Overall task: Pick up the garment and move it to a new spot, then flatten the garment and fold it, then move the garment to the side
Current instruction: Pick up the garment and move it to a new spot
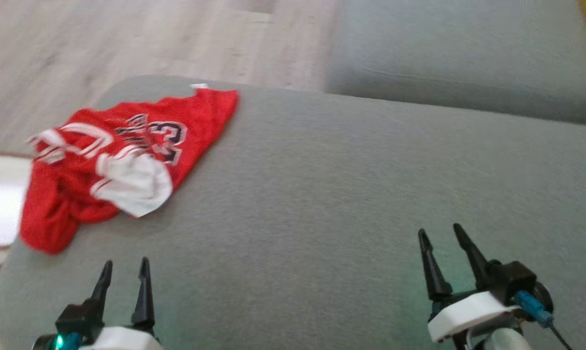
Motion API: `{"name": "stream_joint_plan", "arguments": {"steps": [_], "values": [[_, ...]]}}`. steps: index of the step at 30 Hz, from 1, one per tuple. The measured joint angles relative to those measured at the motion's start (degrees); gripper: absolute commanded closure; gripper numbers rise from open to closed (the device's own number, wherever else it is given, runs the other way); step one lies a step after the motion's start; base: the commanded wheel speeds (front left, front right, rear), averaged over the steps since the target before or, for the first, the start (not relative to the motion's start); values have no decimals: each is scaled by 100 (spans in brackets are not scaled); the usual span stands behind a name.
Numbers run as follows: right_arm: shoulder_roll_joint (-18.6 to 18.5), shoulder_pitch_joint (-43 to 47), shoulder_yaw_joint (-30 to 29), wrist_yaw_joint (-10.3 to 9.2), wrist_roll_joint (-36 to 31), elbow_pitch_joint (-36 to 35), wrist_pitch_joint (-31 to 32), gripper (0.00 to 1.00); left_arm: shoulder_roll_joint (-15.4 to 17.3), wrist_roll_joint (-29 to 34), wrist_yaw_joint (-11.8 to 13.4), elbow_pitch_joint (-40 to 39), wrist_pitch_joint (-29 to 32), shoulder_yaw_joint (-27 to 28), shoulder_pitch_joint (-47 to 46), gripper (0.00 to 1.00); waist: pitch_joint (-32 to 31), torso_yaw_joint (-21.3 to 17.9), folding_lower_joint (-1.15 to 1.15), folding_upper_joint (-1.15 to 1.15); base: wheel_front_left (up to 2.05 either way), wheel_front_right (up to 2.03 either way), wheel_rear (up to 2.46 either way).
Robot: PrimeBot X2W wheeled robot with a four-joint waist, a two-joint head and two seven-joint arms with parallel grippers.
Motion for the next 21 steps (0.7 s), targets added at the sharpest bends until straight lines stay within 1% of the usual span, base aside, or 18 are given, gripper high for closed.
{"name": "stream_joint_plan", "arguments": {"steps": [6,10,12,16,21], "values": [[7,-1,210,0,126,56,0,0,93,-5,1,-20,0,83,314,0,-109,659,0,0,0,0,0],[7,0,264,0,134,64,0,0,94,-5,2,-121,0,115,414,0,-165,896,-1,0,0,0,0],[7,-1,300,0,134,64,0,0,94,-22,2,-183,0,119,413,0,-141,911,-1,0,0,0,0],[8,-25,291,0,-23,52,0,0,69,-338,0,-383,81,81,172,0,135,830,0,0,0,0,0],[-63,-259,241,0,-156,-36,0,0,65,-882,-2,-635,614,62,-958,0,606,713,1,0,0,0,0]]}}
